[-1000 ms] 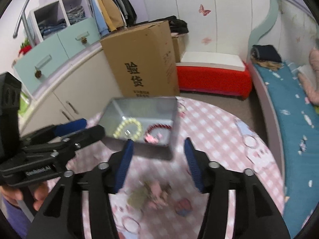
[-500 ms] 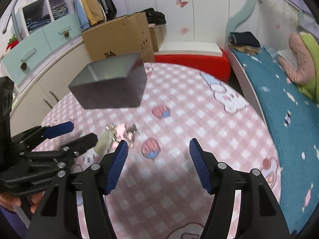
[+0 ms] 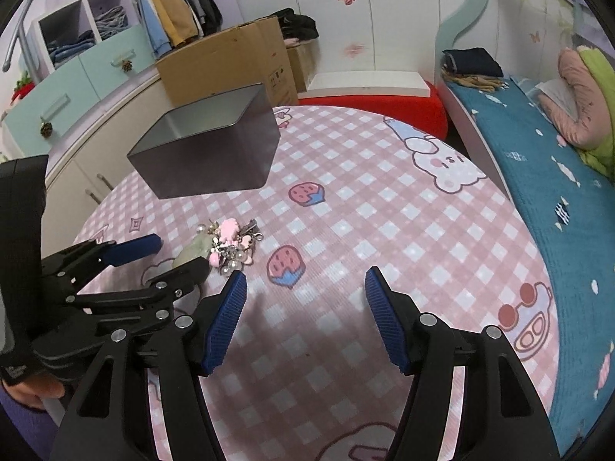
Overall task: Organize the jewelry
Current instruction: 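Move the left gripper to the green jade pendant while the right reaches the pink charms, then close the left gripper on the jade pendant while the right closes on a pink charm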
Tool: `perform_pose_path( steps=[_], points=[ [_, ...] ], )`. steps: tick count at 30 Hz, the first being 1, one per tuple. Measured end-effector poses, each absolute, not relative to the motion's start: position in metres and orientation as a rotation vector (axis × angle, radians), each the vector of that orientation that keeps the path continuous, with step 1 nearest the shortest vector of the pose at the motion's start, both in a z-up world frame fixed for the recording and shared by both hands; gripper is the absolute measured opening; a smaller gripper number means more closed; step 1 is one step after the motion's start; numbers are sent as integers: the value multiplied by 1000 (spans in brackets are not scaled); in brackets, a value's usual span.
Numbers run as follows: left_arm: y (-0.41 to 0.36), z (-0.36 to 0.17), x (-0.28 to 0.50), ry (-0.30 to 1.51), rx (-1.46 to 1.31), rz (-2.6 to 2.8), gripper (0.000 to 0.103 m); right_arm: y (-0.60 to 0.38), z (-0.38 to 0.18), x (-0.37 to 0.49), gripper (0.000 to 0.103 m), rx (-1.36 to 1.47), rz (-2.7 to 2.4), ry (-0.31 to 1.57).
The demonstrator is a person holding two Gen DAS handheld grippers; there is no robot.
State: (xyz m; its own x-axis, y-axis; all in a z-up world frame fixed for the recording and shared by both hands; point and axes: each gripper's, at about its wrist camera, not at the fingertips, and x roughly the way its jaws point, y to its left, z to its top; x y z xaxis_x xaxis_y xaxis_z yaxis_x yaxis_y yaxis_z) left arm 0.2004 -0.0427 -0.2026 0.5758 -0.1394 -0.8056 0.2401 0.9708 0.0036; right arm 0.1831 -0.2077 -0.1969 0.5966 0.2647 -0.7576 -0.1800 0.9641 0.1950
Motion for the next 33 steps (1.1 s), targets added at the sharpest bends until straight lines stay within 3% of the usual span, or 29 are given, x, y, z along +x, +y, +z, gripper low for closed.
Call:
perform_pose_path(
  steps=[4, 15, 25, 29, 33],
  points=[
    [-38, -201, 201, 918, 129, -237, 28, -199, -196, 185, 63, 89, 272, 895],
    [-1, -193, 194, 922, 25, -253, 28, -159, -195, 178, 62, 15, 325, 878],
    [24, -182, 188, 905, -32, -254, 28, -138, -189, 199, 39, -12, 335, 869],
    [28, -182, 190, 903, -46, -261, 28, -127, -189, 214, 38, -45, 338, 885],
    [29, -182, 191, 902, -54, -268, 28, -121, -196, 227, 28, -67, 339, 910]
  ],
)
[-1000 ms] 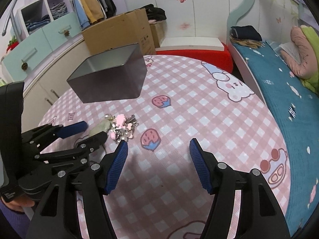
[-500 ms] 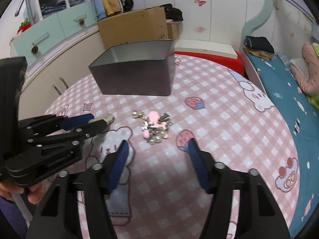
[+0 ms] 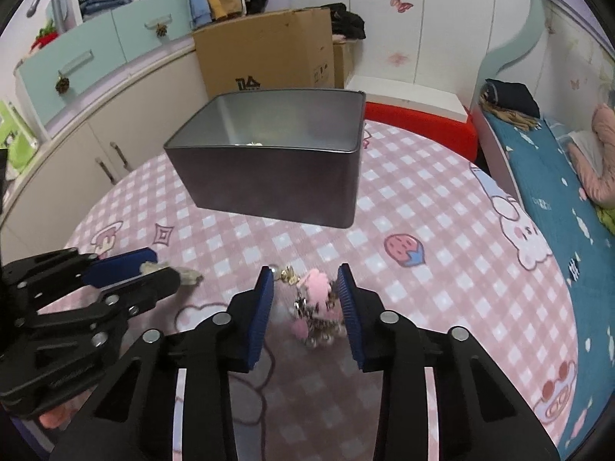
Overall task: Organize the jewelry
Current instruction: 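Close the left gripper on the jade pendant while the right closes on a pink charm, then lift the jade pendant and pink charm and carry them toward the box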
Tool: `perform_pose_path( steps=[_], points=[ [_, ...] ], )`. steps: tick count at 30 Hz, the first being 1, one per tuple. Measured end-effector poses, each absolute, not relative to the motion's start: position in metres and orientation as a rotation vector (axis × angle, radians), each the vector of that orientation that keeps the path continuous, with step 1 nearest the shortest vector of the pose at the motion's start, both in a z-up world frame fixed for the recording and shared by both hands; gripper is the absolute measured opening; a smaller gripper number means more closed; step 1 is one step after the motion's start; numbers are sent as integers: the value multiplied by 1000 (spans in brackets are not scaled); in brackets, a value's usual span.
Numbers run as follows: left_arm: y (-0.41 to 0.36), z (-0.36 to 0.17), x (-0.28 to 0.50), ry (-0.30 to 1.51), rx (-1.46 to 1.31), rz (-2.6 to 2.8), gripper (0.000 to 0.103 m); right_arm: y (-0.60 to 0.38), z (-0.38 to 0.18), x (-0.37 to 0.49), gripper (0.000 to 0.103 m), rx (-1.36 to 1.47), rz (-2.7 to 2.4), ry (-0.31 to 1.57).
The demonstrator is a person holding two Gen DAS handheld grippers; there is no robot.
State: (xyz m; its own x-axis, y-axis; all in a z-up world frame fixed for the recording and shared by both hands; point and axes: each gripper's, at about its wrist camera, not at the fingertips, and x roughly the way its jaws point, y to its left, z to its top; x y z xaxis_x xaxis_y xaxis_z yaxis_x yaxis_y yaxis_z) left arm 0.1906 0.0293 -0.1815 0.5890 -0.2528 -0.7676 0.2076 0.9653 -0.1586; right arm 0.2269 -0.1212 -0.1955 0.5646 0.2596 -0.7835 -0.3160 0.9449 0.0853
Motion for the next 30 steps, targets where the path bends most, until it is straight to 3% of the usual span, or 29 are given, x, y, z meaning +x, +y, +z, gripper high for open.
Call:
perform_pose_path(
  steps=[3, 9, 13, 30],
  points=[
    [31, -182, 191, 904, -59, -275, 28, -121, -199, 231, 21, -69, 337, 923],
    [34, -182, 195, 909, -73, -283, 28, -128, -204, 230, 21, -61, 332, 934],
    [33, -183, 198, 915, -73, -288, 28, -132, -204, 228, 14, -50, 347, 933],
    [24, -161, 193, 872, -85, -351, 27, -170, -148, 206, 10, 134, 431, 822]
  ],
)
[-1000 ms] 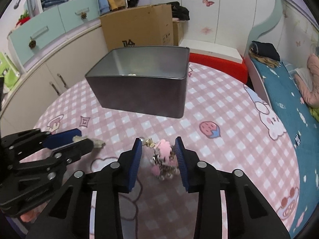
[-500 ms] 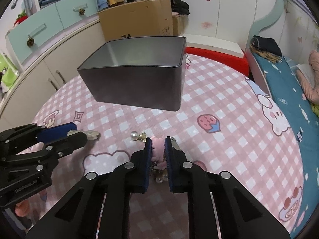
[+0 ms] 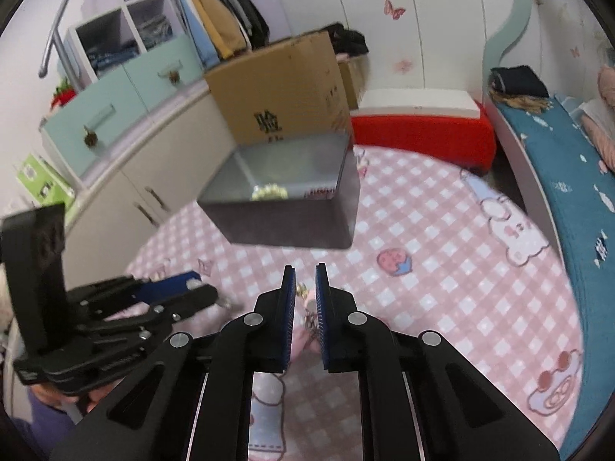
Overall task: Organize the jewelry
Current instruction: 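Lift the jade pendant and pink charm and carry them toward the box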
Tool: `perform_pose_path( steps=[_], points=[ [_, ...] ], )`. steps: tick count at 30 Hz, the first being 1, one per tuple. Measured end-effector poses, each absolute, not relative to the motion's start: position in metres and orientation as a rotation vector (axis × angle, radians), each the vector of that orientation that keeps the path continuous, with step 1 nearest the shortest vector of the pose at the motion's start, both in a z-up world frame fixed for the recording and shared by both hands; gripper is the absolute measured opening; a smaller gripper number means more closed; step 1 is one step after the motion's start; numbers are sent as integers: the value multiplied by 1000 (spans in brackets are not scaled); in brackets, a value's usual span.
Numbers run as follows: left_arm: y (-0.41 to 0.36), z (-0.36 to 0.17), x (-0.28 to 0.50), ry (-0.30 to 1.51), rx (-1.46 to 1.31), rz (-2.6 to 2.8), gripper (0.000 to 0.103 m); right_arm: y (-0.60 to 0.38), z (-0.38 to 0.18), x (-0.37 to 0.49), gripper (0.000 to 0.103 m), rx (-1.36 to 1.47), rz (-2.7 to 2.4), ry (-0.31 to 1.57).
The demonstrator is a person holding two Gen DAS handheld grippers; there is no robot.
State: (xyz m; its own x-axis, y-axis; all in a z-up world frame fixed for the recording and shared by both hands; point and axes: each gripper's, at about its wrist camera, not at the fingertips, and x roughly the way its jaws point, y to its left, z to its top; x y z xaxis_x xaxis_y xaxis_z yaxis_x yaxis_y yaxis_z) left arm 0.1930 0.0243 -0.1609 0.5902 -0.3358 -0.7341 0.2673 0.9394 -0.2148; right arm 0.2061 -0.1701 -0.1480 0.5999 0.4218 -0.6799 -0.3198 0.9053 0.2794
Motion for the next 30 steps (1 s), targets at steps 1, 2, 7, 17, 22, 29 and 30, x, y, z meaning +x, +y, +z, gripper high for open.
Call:
perform_pose_path(
  steps=[1, 2, 7, 17, 22, 29, 30],
  points=[
    [23, -159, 193, 866, -82, -355, 27, -171, -144, 205, 9, 127, 425, 812],
    [23, -158, 192, 862, -78, -358, 27, -170, -142, 206, 9, 125, 423, 813],
    [26, -161, 189, 865, -83, -348, 27, -165, -159, 207, 12, 92, 418, 884],
    [38, -163, 181, 869, -92, -330, 27, -135, -204, 177, 13, 69, 391, 982],
    [39, -164, 178, 870, -90, -337, 27, -126, -209, 175, 40, 56, 345, 959],
    [42, -165, 178, 872, -100, -340, 27, -110, -213, 179, 28, -41, 271, 937],
    [42, -165, 179, 873, -100, -341, 27, -111, -213, 179, 19, -52, 258, 930]
  ],
)
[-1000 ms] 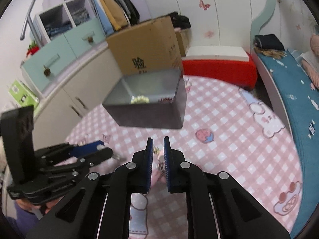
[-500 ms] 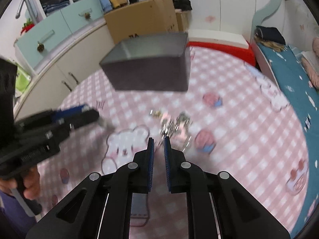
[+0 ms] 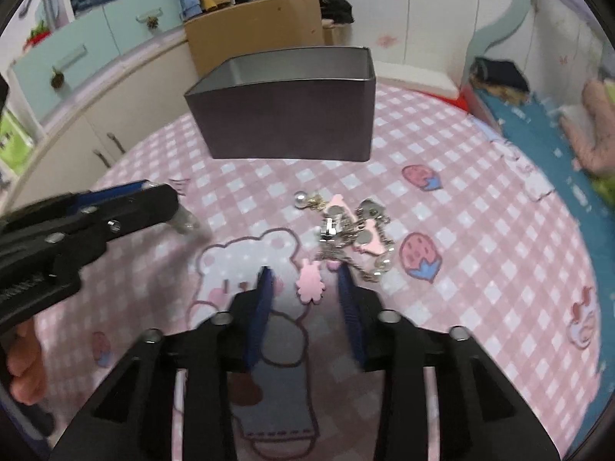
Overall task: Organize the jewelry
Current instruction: 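Lift the jade pendant and pink charm and carry them toward the box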
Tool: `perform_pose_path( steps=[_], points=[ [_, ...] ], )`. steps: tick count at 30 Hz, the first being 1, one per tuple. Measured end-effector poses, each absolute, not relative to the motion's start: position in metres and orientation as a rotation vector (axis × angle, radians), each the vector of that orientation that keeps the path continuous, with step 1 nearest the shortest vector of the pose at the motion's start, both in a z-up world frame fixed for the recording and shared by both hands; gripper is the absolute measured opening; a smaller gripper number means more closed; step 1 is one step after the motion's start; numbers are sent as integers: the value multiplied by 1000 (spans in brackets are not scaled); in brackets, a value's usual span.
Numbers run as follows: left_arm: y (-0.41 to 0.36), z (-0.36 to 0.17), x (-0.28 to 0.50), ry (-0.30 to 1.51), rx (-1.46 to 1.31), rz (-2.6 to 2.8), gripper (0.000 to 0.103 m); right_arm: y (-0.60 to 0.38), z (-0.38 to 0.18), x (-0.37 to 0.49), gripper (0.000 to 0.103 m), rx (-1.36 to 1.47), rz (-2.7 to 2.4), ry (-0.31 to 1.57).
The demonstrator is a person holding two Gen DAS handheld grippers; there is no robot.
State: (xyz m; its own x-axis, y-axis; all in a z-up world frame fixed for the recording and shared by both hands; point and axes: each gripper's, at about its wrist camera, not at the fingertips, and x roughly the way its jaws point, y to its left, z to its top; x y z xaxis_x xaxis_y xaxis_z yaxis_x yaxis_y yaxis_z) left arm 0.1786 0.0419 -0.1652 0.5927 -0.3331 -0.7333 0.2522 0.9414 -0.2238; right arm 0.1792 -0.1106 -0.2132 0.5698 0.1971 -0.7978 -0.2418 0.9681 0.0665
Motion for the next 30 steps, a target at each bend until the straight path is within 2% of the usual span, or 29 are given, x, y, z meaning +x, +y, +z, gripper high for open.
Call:
perform_pose_path(
  steps=[1, 6, 19, 26, 30],
  points=[
    [42, -165, 178, 873, -100, -342, 27, -113, -213, 180, 17, -44, 263, 931],
    [39, -161, 177, 865, -99, -359, 27, -118, -208, 175, 16, -40, 293, 917],
    [38, -137, 174, 814, -122, -399, 27, -155, -132, 174, 16, 68, 384, 813],
    [37, -133, 173, 807, -126, -412, 27, -163, -120, 164, 16, 38, 400, 818],
    [37, -132, 172, 809, -126, -415, 27, -162, -137, 158, 16, -35, 421, 911]
  ],
)
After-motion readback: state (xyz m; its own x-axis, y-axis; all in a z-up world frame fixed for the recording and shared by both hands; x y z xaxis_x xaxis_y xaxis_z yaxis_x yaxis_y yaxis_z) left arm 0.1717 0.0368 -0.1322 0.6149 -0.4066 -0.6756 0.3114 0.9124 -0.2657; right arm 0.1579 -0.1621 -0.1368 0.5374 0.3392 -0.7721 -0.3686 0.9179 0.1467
